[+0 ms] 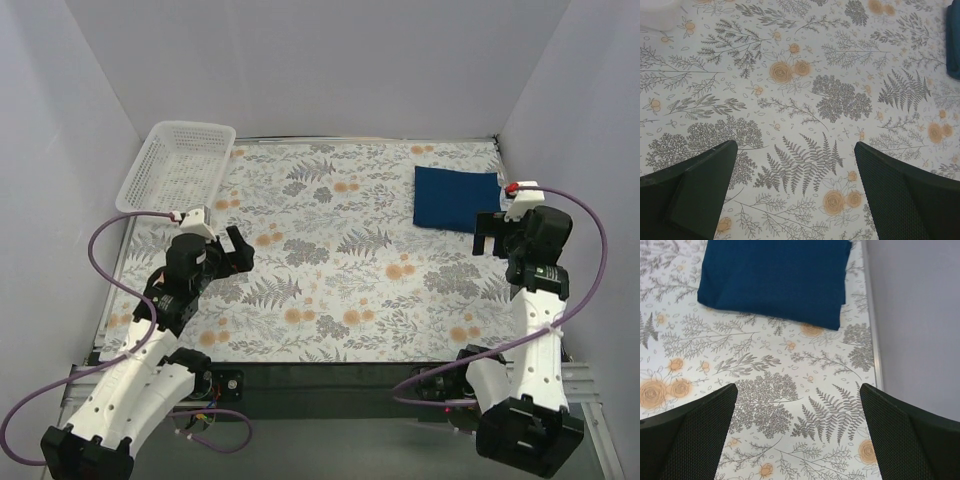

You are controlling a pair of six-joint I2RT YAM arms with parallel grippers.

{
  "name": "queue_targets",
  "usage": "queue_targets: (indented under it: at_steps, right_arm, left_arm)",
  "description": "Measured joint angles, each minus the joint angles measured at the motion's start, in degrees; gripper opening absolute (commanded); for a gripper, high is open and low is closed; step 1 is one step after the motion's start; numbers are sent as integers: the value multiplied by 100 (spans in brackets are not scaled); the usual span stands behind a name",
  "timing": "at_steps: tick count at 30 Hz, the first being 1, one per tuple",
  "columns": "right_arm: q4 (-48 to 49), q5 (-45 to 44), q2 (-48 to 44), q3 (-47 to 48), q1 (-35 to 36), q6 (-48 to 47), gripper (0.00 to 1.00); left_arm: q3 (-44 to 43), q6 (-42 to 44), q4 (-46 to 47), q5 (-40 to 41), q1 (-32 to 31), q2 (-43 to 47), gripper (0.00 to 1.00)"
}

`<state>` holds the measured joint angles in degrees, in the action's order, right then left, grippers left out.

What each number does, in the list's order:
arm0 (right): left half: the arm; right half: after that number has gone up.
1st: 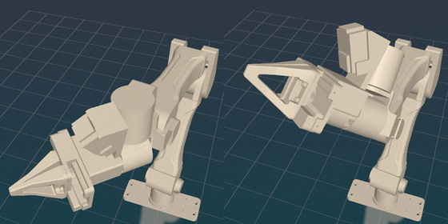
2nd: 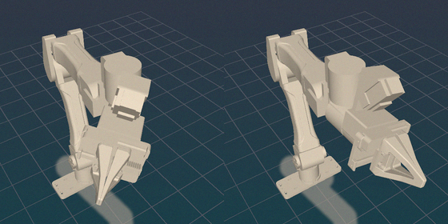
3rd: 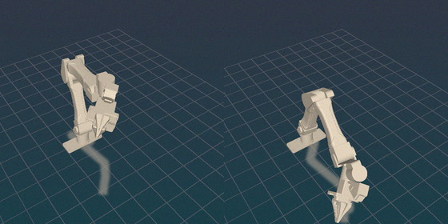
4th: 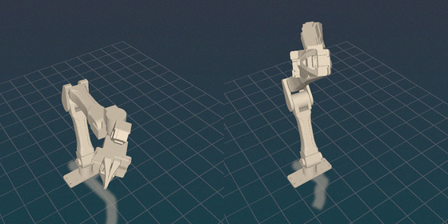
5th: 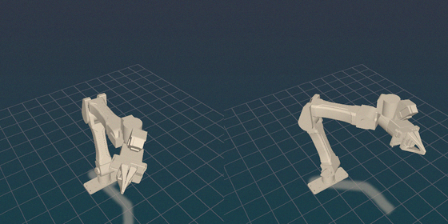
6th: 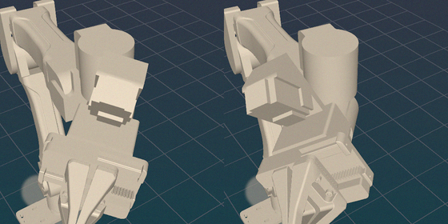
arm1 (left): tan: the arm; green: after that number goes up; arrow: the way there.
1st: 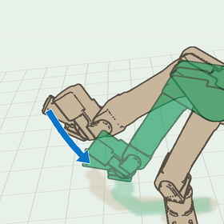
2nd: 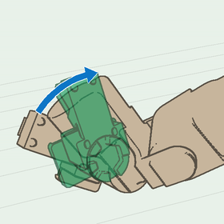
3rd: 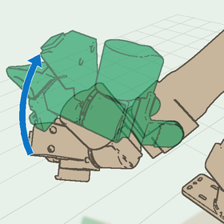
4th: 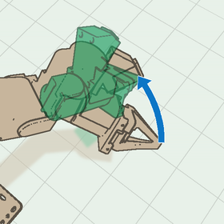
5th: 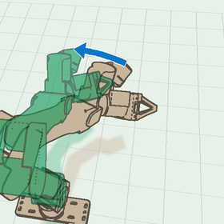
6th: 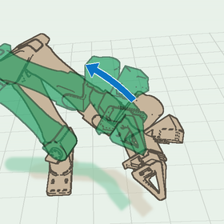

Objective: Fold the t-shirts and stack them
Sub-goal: Neatly place the folded tshirt to the corner

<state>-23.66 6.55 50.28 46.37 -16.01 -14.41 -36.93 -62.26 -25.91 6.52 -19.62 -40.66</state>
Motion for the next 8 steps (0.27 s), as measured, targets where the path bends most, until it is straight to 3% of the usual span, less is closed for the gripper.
queue_targets:
  at_steps: [8]
  right_arm:
    - [160,-575,-931,-46,0,151,98]
  left_arm:
    - [0,173,-103,-44,2,590,98]
